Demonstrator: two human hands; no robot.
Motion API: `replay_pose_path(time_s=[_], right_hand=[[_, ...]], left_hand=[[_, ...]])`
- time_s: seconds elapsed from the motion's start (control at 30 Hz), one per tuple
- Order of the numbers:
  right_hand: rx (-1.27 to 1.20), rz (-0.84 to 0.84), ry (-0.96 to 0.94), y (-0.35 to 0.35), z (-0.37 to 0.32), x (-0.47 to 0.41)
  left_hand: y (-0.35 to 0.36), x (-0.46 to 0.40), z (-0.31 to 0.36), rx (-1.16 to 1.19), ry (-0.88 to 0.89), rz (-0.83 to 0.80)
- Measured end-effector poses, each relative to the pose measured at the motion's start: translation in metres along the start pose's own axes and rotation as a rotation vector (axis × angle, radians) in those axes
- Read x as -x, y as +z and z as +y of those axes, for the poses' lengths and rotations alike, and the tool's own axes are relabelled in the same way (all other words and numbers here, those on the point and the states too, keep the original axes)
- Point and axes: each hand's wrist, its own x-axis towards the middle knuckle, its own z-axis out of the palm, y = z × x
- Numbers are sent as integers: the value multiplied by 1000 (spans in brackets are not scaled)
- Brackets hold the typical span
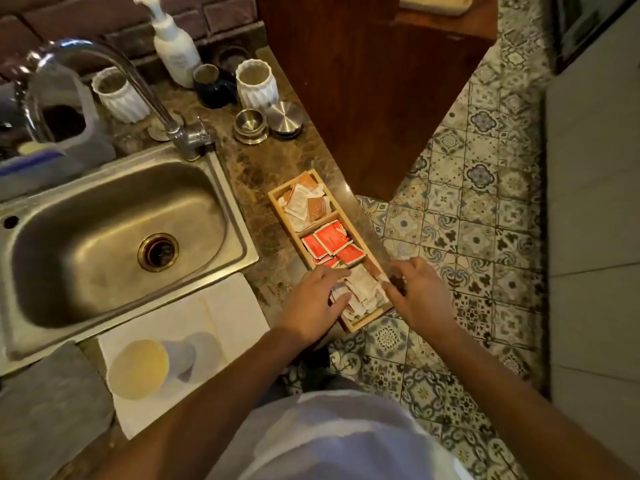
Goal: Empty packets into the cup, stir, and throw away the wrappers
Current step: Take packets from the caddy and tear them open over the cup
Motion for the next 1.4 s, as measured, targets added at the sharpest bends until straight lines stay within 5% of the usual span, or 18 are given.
replay_pose_path(time_s=[1.1,1.4], right_hand=[[-176,-33,165,11,2,-7],[-309,37,-20,-41,-28,-15]], left_hand=[[15,-79,38,-326,123,-164],[-25,-51,40,-274,174,17]])
